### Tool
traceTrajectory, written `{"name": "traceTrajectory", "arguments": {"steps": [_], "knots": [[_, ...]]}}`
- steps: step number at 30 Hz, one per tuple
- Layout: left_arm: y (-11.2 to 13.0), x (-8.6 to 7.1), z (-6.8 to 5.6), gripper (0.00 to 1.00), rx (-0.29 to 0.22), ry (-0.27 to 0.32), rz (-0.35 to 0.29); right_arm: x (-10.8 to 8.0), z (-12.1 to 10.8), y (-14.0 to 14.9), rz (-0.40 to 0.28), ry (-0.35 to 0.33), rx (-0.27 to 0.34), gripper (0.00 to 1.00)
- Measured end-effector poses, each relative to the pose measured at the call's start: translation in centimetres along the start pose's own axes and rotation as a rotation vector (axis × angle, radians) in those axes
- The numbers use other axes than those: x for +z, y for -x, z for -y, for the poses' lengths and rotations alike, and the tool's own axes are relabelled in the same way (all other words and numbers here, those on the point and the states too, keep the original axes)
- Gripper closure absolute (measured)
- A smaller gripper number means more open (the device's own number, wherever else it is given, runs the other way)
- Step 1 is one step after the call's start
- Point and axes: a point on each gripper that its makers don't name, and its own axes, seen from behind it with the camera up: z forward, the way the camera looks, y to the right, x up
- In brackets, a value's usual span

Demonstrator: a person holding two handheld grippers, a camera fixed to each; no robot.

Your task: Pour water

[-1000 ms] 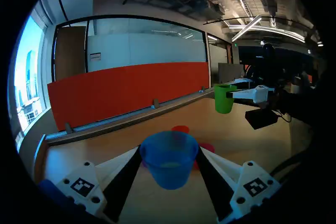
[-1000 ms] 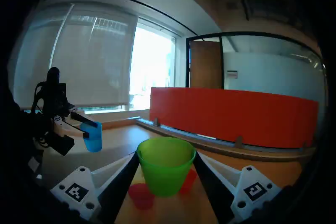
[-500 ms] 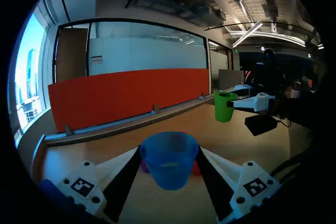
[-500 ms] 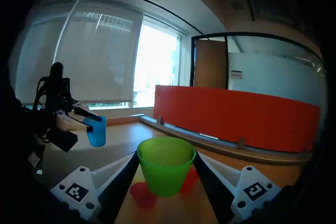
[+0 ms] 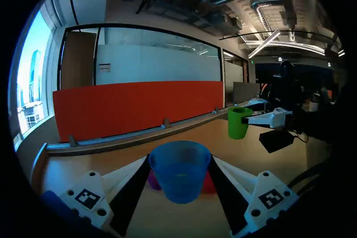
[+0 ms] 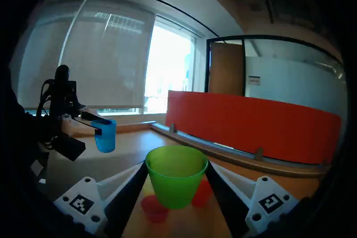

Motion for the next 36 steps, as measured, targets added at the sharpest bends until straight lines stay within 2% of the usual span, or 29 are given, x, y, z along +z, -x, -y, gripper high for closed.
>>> {"name": "traceTrajectory", "arguments": {"steps": [14, 26, 36], "knots": [[-0.6, -0.1, -0.5, 0.13, 0.020, 0.011, -0.004, 0.3, 0.8, 0.3, 0.002, -0.025, 0.001, 0.06], [-1.4, -0.2, -0.1, 0.13, 0.044, 0.005, -0.012, 0.6, 2.1, 0.6, 0.006, -0.057, 0.005, 0.06], [-2.1, -0.2, 0.0, 0.13, 0.069, 0.007, -0.019, 0.7, 4.4, 1.2, 0.020, -0.119, 0.002, 0.07]]}}
